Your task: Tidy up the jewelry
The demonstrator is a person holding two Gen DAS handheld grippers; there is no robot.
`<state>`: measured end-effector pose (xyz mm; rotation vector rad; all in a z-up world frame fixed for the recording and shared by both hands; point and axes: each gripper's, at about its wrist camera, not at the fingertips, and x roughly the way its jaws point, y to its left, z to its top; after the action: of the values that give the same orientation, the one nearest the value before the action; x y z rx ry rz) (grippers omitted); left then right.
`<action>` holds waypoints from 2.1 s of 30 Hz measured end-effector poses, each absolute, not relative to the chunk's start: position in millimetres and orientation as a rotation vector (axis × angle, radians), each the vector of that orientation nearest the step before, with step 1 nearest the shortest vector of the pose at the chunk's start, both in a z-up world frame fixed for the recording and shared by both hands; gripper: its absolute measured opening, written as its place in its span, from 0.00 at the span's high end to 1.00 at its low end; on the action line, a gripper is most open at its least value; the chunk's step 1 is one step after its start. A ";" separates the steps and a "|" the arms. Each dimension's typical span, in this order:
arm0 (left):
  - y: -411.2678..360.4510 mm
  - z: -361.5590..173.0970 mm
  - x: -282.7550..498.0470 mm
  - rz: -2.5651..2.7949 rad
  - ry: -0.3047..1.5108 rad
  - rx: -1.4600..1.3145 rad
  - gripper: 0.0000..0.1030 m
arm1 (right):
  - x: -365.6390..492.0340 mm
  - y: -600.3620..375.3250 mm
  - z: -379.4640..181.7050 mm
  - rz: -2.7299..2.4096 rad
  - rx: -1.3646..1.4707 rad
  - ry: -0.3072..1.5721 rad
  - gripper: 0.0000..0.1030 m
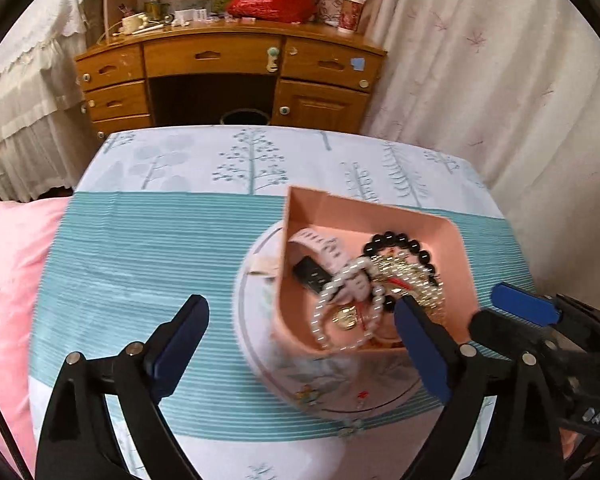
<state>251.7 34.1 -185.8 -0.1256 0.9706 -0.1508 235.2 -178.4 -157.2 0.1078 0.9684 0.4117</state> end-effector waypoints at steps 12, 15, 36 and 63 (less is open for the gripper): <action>61.2 -213.3 230.1 -0.157 1.118 -0.121 0.10 | 182.3 -123.6 -192.5 0.531 -0.348 0.876 0.34; 61.9 -219.0 223.3 -0.183 1.134 -0.091 0.10 | 170.0 -108.4 -209.1 0.574 -0.462 0.870 0.34; 25.4 -235.5 219.3 -0.346 1.080 0.115 0.15 | 153.6 -74.3 -234.2 0.613 -0.468 0.866 0.78; 10.9 -201.8 216.2 -0.400 1.002 0.123 0.83 | 180.6 -124.5 -175.5 0.563 -0.299 0.815 0.82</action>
<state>216.2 10.9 -201.8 0.1229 1.0019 -0.3997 180.6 -124.5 -175.5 -0.2987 0.8155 0.5635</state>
